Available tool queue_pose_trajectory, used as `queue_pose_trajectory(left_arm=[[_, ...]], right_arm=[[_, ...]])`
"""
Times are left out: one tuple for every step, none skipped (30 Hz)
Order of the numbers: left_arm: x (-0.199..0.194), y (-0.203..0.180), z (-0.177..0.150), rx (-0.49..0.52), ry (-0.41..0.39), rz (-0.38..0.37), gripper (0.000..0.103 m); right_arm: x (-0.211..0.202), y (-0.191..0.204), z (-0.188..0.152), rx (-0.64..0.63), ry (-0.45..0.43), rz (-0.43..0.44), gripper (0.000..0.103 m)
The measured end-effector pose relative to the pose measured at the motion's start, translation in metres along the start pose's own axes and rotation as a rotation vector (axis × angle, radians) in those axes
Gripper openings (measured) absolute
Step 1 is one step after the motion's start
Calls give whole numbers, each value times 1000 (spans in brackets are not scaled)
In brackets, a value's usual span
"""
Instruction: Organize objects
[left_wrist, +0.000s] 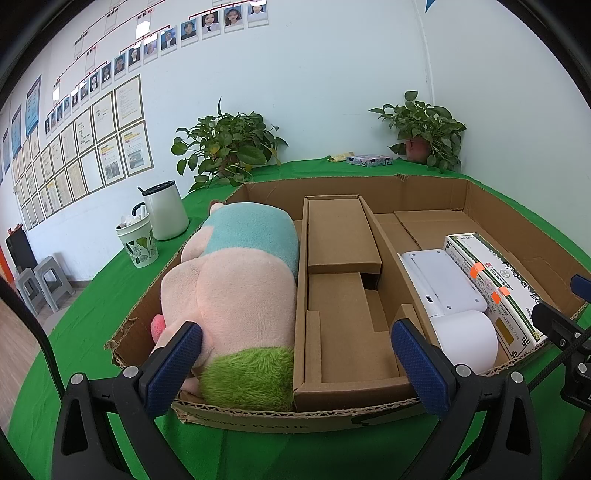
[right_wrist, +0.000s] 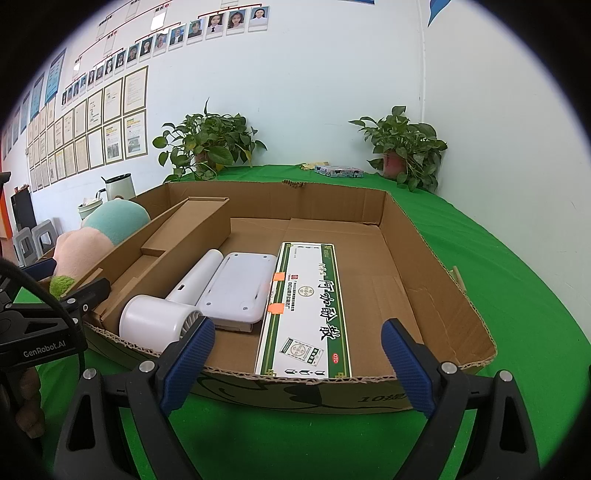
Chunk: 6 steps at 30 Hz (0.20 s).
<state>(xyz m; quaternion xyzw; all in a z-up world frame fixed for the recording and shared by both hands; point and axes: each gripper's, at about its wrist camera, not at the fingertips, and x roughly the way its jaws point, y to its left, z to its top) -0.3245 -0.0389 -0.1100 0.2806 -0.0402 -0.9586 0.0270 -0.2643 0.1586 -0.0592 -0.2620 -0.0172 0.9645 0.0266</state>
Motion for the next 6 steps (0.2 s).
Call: queue_pose_trajectory(left_arm=[[0,0,0,0,0,0,103],[0,0,0,0,0,0,103],[0,0,0,0,0,0,103],[0,0,0,0,0,-1,103],[0,1,0,-1,0,-1,103],[0,0,0,-1,0,-2,103]], right_arm=[[0,0,0,0,0,0,92],[0,0,0,0,0,0,92],[0,0,0,0,0,0,92],[0,0,0,0,0,0,92],[0,0,0,0,0,0,92],[0,0,0,0,0,0,92]])
